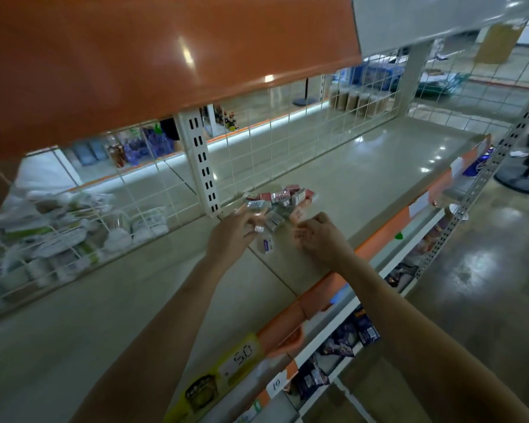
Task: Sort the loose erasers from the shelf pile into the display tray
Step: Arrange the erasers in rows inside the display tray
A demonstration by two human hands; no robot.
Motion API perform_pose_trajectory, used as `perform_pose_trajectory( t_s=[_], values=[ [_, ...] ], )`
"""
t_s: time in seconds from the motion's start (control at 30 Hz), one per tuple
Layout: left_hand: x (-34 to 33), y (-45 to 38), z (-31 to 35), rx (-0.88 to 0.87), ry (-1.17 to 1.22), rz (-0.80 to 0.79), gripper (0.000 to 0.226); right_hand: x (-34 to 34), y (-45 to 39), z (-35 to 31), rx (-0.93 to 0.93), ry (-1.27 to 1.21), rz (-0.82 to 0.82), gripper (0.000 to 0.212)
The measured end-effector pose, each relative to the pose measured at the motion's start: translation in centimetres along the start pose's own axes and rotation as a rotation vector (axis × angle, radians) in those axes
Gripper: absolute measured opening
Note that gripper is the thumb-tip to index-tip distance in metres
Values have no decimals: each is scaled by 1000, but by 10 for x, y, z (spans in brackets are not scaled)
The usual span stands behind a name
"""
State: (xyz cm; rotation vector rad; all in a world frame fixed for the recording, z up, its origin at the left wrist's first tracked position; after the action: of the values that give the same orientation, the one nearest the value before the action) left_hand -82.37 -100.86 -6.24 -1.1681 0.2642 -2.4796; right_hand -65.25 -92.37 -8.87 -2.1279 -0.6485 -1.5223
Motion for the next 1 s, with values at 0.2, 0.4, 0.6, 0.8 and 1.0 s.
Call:
perform_pose_trajectory(
  t_s=[0.2,0.4,0.6,0.8,1.0],
  values=[
    [14,31,-10,229,447,17,18,4,21,-36,118,-243,156,37],
    [48,74,-9,392,854,135,23,14,37,-76,223,-410,248,24],
    [88,121,-15,476,996,282,23,9,45,-129,269,-532,83,22],
    [139,180,-25,468,804,342,35,-4,59,-191,315,-799,-143,19],
    [194,249,-34,510,727,504,33,-19,83,-264,407,-855,-378,21]
  ],
)
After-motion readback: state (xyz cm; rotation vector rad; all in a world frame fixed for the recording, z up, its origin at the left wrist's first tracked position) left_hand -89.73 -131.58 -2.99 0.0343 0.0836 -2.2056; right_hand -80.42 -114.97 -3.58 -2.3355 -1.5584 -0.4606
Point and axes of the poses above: each hand's wrist, its own y-axis away from the middle knuckle, its own x-axis out of the back of the hand, z = x × y, the point moved 5 cm from there along -y, towards the middle knuckle, and after that the axes turned 12 degrees about y, right-handed, at the moved point
